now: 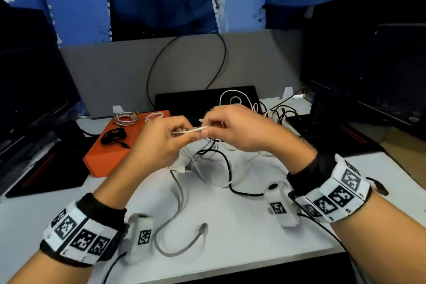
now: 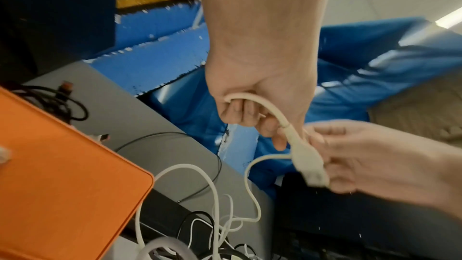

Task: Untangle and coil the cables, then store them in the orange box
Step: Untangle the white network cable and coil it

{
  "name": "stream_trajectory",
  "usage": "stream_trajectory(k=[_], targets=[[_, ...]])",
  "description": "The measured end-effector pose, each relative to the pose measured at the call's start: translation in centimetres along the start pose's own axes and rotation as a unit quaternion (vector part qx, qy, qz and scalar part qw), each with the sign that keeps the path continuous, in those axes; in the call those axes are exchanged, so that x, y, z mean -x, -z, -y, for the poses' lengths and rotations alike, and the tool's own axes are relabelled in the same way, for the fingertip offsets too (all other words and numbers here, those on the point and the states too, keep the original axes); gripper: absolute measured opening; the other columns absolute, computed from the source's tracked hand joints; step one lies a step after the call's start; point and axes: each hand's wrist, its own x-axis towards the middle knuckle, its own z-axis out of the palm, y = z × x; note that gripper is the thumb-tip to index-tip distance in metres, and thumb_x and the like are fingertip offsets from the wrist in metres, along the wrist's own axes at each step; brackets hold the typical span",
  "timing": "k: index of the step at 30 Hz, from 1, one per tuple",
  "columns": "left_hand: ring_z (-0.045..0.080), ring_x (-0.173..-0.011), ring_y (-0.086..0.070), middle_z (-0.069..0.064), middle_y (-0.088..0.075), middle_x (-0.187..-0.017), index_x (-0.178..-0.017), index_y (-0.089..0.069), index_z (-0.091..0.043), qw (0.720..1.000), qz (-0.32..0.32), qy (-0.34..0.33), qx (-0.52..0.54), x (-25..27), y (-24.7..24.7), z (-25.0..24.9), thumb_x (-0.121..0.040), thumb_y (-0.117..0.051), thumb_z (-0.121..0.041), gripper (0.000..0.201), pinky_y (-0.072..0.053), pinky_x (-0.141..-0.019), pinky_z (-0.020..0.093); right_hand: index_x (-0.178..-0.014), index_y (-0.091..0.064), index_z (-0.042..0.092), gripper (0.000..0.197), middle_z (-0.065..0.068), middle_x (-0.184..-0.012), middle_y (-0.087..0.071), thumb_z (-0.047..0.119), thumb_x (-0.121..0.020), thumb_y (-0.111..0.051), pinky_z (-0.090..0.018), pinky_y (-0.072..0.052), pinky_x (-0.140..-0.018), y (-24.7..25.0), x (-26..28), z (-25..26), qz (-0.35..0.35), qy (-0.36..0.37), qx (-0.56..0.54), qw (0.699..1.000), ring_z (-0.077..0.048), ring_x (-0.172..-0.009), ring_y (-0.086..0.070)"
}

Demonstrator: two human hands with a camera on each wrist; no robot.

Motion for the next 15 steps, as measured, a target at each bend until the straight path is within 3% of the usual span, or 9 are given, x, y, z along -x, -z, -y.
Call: stream_trajectory(k=[2, 4, 7, 10, 12, 15], targets=[[0.015, -0.053, -0.056, -0.002, -0.064, -0.061, -0.077, -0.072, -0.021, 0.998, -0.033, 0.045, 0.031, 0.4, 0.6, 0.3, -0.088, -0.078, -0.029, 0.015, -0.046, -0.055, 0.032, -0.081, -0.064, 0.030, 0.019, 0.010, -0.075, -0.058, 0.036, -0.100, -0.065, -0.025, -0.041, -0.065, 0.0, 0.8, -0.8, -0.025, -0.014, -0.003, 1.000, -0.004, -0.070, -0.051], [0.007, -0.045, -0.043, -0.007, -0.052, -0.052, -0.080, -0.070, -0.011, 0.986, -0.049, 0.099, 0.122, 0.7, 1.4, 0.4, -0.090, -0.075, -0.026, 0.019, -0.037, -0.048, 0.019, -0.079, -0.064, 0.031, 0.021, 0.008, -0.073, -0.060, 0.034, -0.100, -0.065, -0.025, -0.040, -0.063, 1.0, 1.4, -1.5, -0.074, -0.038, -0.013, 0.996, -0.004, -0.066, -0.051], [0.013, -0.052, -0.045, 0.000, -0.041, -0.052, -0.080, -0.069, -0.010, 0.946, 0.012, 0.131, 0.296, 1.3, 2.3, -0.2, -0.089, -0.069, -0.036, 0.027, -0.044, -0.058, 0.020, -0.083, -0.072, 0.028, 0.018, 0.006, -0.074, -0.062, 0.037, -0.097, -0.068, -0.028, -0.040, -0.062, 2.5, 1.8, -2.5, -0.101, -0.075, -0.018, 0.992, -0.005, -0.064, -0.052], [0.020, -0.052, -0.045, -0.001, -0.032, -0.049, -0.085, -0.064, -0.010, 0.889, 0.038, 0.147, 0.432, 1.6, 2.5, -1.6, -0.099, -0.056, -0.037, 0.031, -0.054, -0.071, 0.031, -0.102, -0.075, 0.031, 0.018, 0.008, -0.096, -0.061, 0.042, -0.101, -0.061, -0.035, -0.046, -0.082, 2.7, 2.2, -2.0, -0.079, -0.093, 0.032, 0.992, -0.011, -0.088, -0.055], [0.018, -0.045, -0.036, -0.003, -0.028, -0.048, -0.079, -0.055, -0.013, 0.867, 0.046, 0.146, 0.474, 1.9, 2.3, -2.7, -0.101, -0.051, -0.034, 0.030, -0.053, -0.065, 0.036, -0.118, -0.069, 0.034, 0.021, 0.009, -0.118, -0.056, 0.040, -0.104, -0.054, -0.040, -0.041, -0.101, 2.6, 2.8, -0.7, -0.077, -0.073, 0.102, 0.989, -0.015, -0.109, -0.050], [0.020, -0.045, -0.019, 0.000, -0.025, -0.049, -0.063, -0.052, -0.021, 0.892, 0.063, 0.137, 0.427, 2.5, 1.9, -4.0, -0.101, -0.053, -0.036, 0.041, -0.027, -0.053, 0.037, -0.137, -0.051, 0.036, 0.033, 0.018, -0.130, -0.055, 0.038, -0.105, -0.054, -0.034, -0.029, -0.116, 1.9, 3.9, 2.7, -0.049, 0.027, 0.052, 0.997, -0.003, -0.125, -0.047]])
